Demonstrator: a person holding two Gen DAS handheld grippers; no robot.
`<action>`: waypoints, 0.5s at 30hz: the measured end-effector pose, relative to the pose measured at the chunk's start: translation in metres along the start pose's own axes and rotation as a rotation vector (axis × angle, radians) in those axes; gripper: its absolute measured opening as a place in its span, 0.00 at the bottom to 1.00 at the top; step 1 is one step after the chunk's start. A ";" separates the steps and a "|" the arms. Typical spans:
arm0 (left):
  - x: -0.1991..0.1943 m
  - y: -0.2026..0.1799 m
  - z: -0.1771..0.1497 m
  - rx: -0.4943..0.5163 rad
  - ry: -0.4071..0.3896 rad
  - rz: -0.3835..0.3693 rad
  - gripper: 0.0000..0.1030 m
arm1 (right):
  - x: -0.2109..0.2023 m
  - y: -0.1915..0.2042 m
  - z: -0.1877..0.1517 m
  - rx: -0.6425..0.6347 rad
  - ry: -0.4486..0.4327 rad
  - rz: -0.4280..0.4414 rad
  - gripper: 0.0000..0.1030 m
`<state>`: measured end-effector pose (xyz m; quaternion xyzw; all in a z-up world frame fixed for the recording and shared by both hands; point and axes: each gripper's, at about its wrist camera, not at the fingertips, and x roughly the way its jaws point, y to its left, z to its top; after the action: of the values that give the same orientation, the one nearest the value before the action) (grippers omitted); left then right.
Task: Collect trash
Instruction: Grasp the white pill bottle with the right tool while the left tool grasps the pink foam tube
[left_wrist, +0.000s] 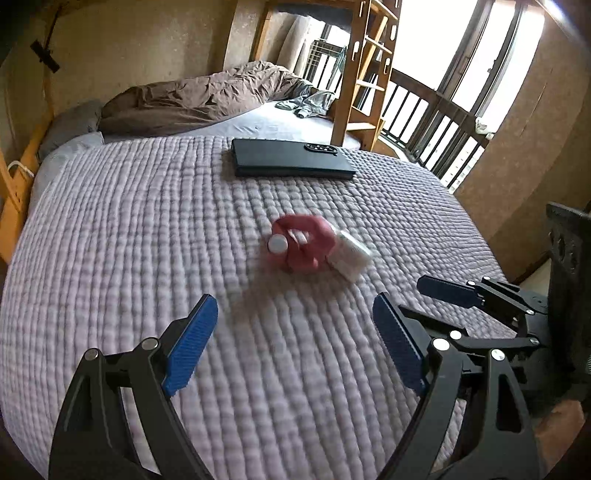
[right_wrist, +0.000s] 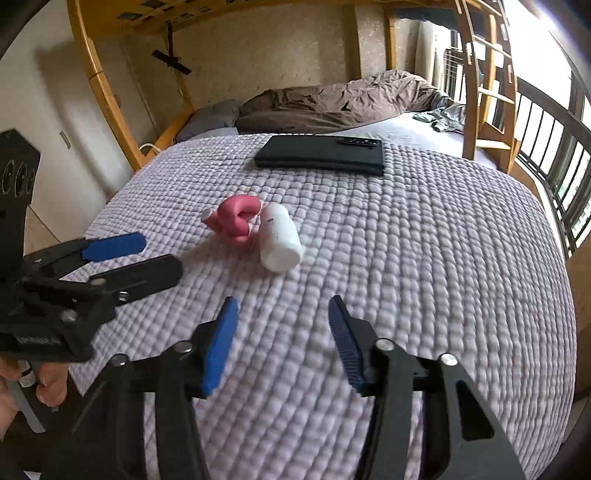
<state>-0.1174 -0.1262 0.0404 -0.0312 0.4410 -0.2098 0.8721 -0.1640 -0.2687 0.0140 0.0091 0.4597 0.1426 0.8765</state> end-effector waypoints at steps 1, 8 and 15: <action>0.005 -0.001 0.003 0.006 0.004 0.006 0.85 | 0.004 0.000 0.003 -0.005 0.003 -0.002 0.48; 0.029 0.000 0.021 0.002 0.025 0.016 0.82 | 0.026 0.002 0.015 -0.024 0.031 0.007 0.47; 0.047 0.004 0.029 0.000 0.050 0.001 0.72 | 0.046 0.005 0.027 -0.038 0.052 0.015 0.40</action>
<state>-0.0684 -0.1446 0.0212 -0.0257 0.4626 -0.2099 0.8610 -0.1189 -0.2488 -0.0066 -0.0079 0.4795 0.1583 0.8631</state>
